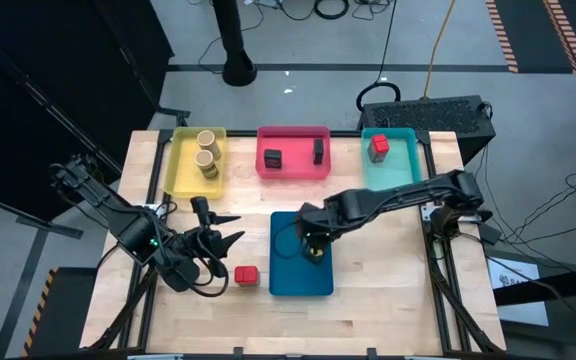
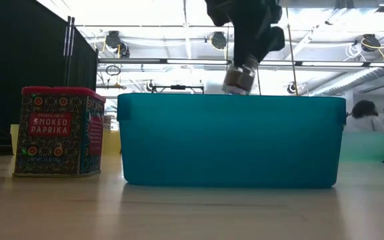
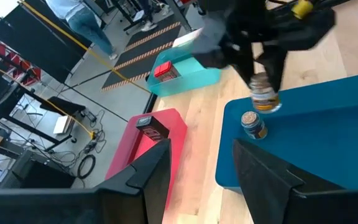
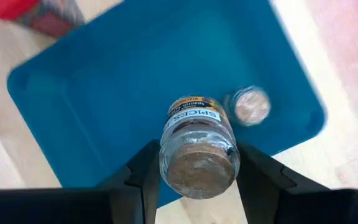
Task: Sort spices by type
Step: Put the brown seasoning bottle into the blue bin
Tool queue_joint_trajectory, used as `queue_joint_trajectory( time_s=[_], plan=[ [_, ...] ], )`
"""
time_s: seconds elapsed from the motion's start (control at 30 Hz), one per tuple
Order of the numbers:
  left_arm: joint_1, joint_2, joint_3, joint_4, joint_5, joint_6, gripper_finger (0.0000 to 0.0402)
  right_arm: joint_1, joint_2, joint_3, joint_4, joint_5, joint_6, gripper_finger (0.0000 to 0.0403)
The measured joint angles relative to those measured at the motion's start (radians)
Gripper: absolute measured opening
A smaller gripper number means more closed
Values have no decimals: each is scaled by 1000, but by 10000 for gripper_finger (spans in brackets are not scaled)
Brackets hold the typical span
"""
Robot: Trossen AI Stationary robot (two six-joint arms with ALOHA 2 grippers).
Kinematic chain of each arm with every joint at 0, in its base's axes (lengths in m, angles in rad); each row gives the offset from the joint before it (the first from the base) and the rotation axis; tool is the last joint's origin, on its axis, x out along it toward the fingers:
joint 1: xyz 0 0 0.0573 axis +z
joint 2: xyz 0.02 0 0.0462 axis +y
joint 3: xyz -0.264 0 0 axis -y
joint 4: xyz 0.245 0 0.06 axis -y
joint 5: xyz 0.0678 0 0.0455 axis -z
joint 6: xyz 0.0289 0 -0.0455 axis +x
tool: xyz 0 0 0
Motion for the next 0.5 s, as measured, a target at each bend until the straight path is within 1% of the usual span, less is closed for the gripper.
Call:
queue_joint_trajectory(
  time_s=[0.17,0.5],
  plan=[
    [0,0,0,0,-1,0,177,-3,37,1,-13,-38,-8,146],
    [0,0,1,0,-3,0,177,-10,88,1,-23,-44,-45,146]
  ],
)
